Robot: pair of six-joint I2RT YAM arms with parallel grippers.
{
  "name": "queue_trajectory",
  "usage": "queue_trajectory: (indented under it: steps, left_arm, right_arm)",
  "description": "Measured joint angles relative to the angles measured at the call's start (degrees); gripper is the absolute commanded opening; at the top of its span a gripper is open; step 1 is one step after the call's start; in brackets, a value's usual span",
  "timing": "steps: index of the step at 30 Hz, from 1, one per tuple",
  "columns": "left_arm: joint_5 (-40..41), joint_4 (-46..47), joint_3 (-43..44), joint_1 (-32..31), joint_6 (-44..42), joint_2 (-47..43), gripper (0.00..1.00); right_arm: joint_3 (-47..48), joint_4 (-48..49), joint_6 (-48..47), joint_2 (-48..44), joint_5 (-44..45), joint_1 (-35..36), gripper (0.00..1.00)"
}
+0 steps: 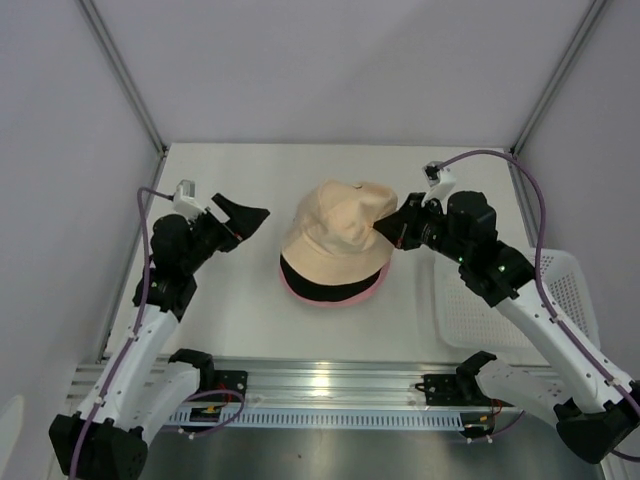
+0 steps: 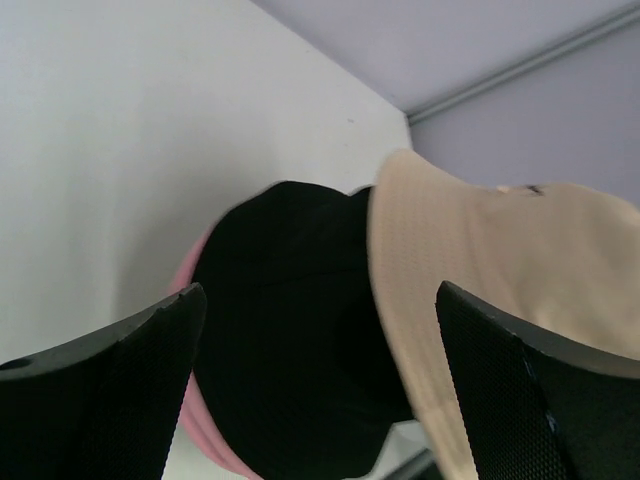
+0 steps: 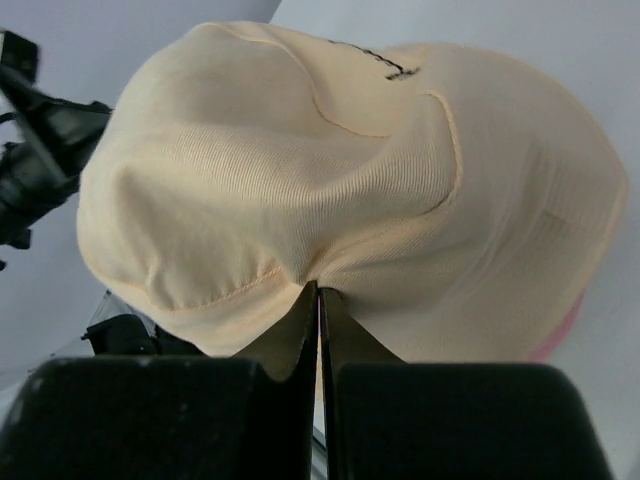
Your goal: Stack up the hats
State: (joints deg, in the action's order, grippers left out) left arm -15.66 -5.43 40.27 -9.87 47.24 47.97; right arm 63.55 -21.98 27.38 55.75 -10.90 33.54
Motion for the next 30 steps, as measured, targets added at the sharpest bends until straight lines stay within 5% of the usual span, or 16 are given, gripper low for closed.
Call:
queue_trajectory:
  steps: [12, 20, 30]
  left_arm:
    - [-9.01, -0.9, -3.19, -3.67, 12.83, -13.84, 1.0]
    - [-7.98, -1.22, -12.2, -7.21, 14.4, -13.75, 0.98]
    - [-7.04, 9.46, -15.85, -7.28, 15.32, -7.72, 0.91]
  right_arm:
    - [-4.33, 1.95, 2.99, 1.07, 0.61, 0.04, 0.0]
    - [-4.44, 3.69, 3.1, 1.92, 0.96, 0.04, 0.0]
    - [-4.28, 3.96, 2.62, 5.4, -0.61, 0.04, 0.0]
